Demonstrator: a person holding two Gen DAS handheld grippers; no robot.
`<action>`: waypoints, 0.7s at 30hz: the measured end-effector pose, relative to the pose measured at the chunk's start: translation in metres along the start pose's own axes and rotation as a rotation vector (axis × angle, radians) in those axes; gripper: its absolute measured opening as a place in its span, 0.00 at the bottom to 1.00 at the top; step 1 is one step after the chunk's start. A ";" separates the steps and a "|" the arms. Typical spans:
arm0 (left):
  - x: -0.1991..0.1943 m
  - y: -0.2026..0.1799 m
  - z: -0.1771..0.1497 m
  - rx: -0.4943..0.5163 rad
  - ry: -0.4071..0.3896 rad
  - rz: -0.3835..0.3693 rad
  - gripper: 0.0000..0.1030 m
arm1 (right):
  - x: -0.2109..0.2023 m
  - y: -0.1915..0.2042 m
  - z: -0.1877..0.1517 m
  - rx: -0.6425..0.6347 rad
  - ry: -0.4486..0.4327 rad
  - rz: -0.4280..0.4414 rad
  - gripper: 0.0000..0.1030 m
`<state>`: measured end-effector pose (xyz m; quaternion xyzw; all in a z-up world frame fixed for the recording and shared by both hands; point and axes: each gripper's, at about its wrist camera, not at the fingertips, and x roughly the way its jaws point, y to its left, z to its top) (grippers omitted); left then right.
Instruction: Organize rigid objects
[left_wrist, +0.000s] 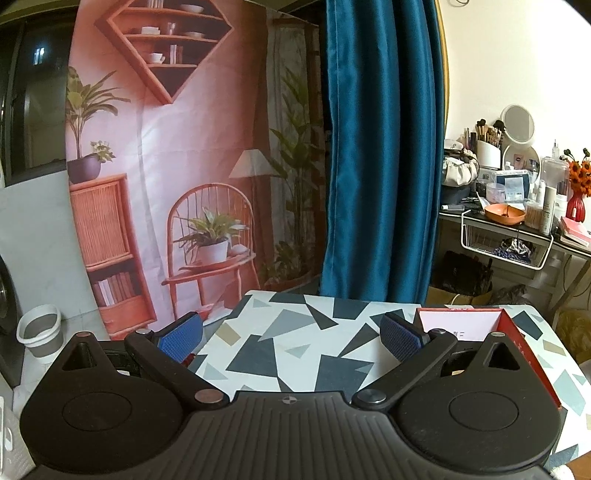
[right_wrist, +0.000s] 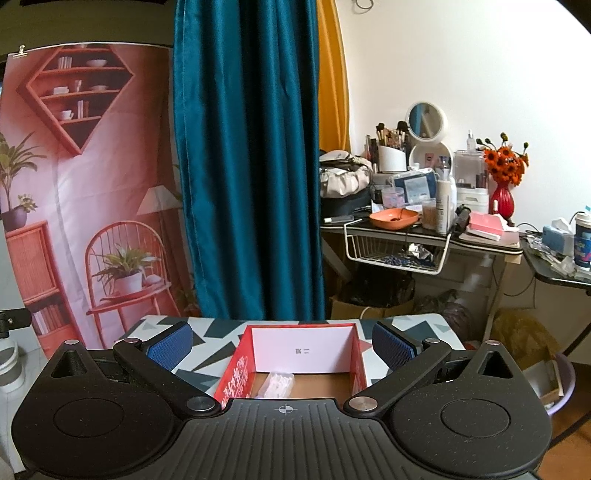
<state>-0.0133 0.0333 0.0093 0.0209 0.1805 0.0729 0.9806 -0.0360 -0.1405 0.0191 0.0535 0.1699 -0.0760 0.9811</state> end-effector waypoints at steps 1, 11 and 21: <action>0.000 0.000 0.000 0.000 0.001 -0.001 1.00 | 0.000 0.000 0.000 0.000 0.000 0.000 1.00; 0.000 0.000 0.000 0.002 0.007 -0.007 1.00 | 0.000 0.000 0.000 0.001 0.001 0.000 1.00; 0.000 0.000 0.001 0.001 0.008 -0.008 1.00 | 0.000 -0.001 0.000 0.000 0.001 -0.003 1.00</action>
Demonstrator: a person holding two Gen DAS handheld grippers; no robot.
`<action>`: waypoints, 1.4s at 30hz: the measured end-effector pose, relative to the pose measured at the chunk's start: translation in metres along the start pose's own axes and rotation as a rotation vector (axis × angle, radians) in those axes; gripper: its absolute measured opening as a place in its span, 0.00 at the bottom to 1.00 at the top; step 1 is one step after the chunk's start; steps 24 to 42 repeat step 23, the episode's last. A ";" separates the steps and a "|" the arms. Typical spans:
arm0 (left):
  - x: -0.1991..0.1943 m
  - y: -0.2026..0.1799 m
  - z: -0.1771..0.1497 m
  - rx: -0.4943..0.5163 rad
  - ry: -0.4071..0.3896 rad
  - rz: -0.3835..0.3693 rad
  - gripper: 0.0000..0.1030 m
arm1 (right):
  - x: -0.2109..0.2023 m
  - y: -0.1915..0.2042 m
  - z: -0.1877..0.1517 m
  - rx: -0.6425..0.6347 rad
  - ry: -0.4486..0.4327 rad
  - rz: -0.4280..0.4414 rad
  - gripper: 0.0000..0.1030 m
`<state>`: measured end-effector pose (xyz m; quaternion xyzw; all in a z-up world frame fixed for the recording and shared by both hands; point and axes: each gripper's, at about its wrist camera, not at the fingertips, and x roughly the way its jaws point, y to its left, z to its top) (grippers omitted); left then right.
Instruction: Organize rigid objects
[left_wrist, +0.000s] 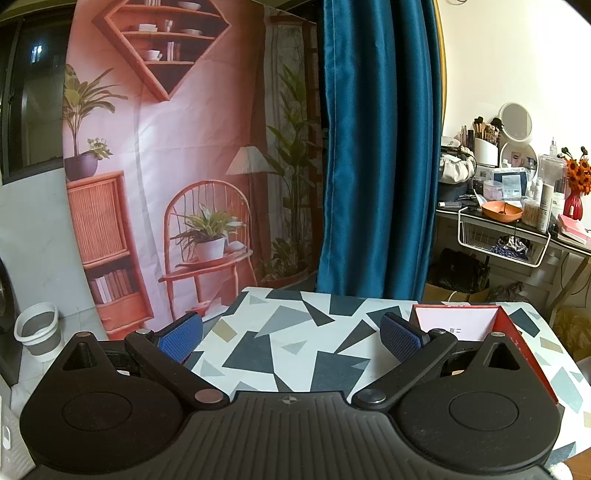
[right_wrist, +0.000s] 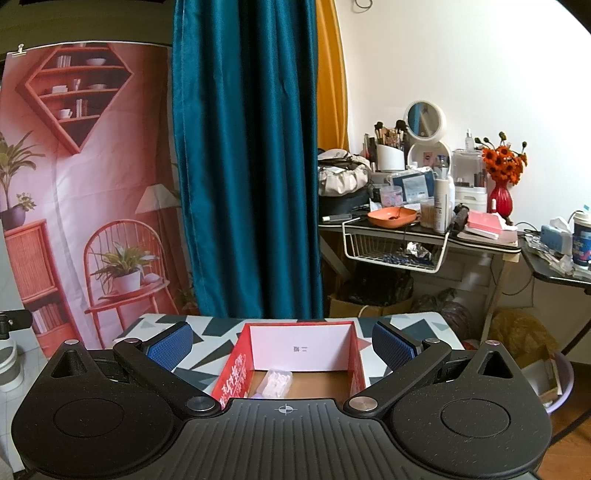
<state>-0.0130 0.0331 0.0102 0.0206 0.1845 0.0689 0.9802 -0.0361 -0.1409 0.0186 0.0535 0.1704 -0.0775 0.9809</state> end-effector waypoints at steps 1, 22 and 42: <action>0.000 0.000 0.000 0.001 -0.001 -0.001 1.00 | 0.000 -0.002 -0.001 0.000 0.000 -0.001 1.00; 0.000 -0.002 0.000 -0.008 -0.005 -0.006 1.00 | -0.001 -0.005 -0.003 0.000 0.001 -0.003 1.00; 0.000 -0.003 0.000 -0.008 -0.005 -0.006 1.00 | -0.001 -0.004 -0.003 0.000 0.001 -0.003 1.00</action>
